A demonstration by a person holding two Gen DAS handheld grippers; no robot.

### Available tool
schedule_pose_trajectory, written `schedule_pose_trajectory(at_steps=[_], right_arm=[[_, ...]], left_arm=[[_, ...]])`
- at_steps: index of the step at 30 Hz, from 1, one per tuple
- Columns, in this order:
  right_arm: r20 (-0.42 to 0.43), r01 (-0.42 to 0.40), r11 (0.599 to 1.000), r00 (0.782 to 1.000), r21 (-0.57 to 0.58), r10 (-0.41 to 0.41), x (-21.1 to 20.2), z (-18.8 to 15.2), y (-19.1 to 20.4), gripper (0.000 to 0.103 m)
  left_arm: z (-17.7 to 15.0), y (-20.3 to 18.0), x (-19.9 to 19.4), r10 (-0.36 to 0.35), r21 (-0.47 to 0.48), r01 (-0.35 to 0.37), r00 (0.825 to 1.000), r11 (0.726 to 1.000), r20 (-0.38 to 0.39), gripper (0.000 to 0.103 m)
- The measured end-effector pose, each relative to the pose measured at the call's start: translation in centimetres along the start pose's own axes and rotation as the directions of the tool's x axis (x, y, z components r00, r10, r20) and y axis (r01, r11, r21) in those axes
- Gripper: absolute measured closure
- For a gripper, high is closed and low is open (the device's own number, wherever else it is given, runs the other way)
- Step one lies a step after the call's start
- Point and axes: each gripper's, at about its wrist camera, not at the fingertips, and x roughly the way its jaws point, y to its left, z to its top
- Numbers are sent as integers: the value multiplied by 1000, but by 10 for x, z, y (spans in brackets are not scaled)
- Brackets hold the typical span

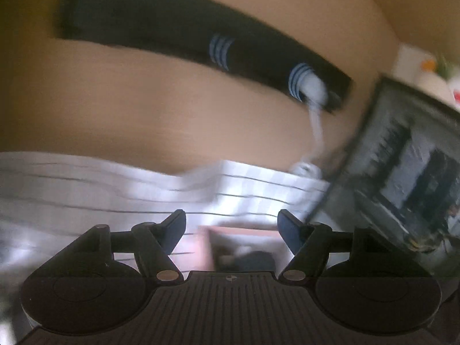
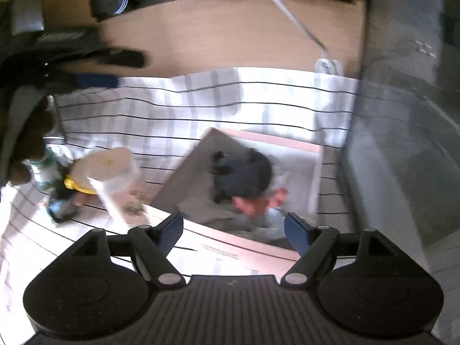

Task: Organize soft objects
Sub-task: 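Drop the black plush into the pink box with the left tool while the right tool drops the socks in, then grasp the black cap with the left tool while the right tool grasps the yellow-rimmed mesh disc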

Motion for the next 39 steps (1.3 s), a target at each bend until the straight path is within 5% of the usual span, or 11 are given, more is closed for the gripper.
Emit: schedule_pose_trajectory(at_steps=[3, 8, 16, 23, 27, 29, 30, 32, 34, 36, 39], right_arm=[[-4, -57, 998, 998, -31, 57, 1, 8, 29, 23], [-17, -144, 980, 990, -137, 143, 9, 20, 96, 23], [-85, -203, 938, 979, -280, 187, 22, 21, 198, 23], [-133, -138, 938, 986, -319, 99, 22, 0, 212, 23], [-127, -103, 934, 990, -343, 62, 22, -5, 215, 23], [-140, -89, 938, 989, -335, 43, 27, -8, 216, 23], [-149, -83, 940, 988, -330, 35, 30, -10, 215, 23], [-163, -74, 944, 986, -322, 22, 31, -14, 214, 23], [-172, -67, 943, 985, -325, 10, 30, -21, 213, 23], [-179, -60, 942, 984, -331, 0, 30, -27, 214, 23], [-185, -54, 942, 983, -332, -9, 28, -34, 213, 23]], left_arm=[[-10, 41, -52, 153, -19, -152, 987, 988, 54, 27], [-46, 105, -119, 365, -58, -362, 929, 930, 57, 28], [-110, 118, -118, 326, 35, -324, 943, 945, -65, 27], [-122, 171, -92, 255, -335, -265, 964, 904, -73, 28], [-118, 143, -85, 172, -110, -176, 984, 978, -38, 28], [-122, 118, -83, 159, 60, -158, 987, 986, -10, 26], [-127, 103, -79, 184, 186, -183, 983, 965, 11, 26], [-138, 79, -65, 274, 406, -270, 960, 873, 49, 26], [-147, 74, -45, 337, 504, -307, 941, 807, 33, 26], [-151, 83, -28, 390, 509, -327, 921, 796, -18, 26], [-146, 107, -23, 425, 414, -378, 905, 828, -23, 25]])
